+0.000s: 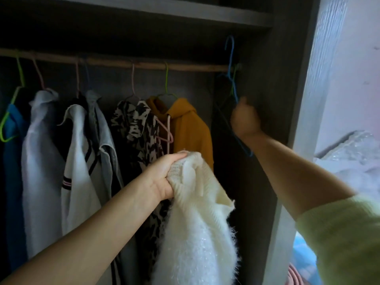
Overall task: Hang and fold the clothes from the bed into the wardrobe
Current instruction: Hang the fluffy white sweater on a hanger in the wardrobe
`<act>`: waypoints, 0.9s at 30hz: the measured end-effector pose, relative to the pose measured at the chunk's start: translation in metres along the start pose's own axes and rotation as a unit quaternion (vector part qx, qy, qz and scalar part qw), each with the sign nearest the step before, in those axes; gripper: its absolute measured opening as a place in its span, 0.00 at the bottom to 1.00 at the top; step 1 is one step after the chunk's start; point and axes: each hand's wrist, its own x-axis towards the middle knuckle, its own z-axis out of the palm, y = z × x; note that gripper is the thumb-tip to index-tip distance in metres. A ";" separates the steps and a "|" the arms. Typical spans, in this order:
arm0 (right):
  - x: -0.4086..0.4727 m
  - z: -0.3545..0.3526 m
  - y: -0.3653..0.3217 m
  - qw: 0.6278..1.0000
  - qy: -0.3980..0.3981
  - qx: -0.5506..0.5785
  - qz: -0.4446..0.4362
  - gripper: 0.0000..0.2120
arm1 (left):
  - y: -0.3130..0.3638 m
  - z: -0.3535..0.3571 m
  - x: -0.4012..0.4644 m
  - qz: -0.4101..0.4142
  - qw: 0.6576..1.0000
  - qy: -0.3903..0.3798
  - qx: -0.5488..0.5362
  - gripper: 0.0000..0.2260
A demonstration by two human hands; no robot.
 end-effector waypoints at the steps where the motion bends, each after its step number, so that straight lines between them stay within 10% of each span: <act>1: -0.022 0.001 0.001 0.998 0.024 0.060 0.011 0.12 | -0.003 -0.003 -0.007 0.003 1.000 -0.008 -0.001 0.09; 7: -0.166 0.007 0.022 0.918 -0.005 0.359 0.170 0.02 | -0.024 -0.031 -0.050 -0.027 0.997 0.017 0.066 0.08; 12: -0.210 -0.043 0.032 0.879 -0.030 0.422 0.221 0.17 | -0.055 -0.054 -0.081 -0.104 0.983 0.060 0.138 0.05; 20: -0.248 -0.143 0.004 0.573 -0.052 0.781 0.241 0.30 | -0.089 -0.052 -0.112 -0.170 0.964 0.067 0.193 0.05; 27: -0.321 -0.117 -0.002 0.609 -0.231 0.709 0.270 0.23 | -0.082 -0.031 -0.143 -0.126 0.979 0.074 0.139 0.14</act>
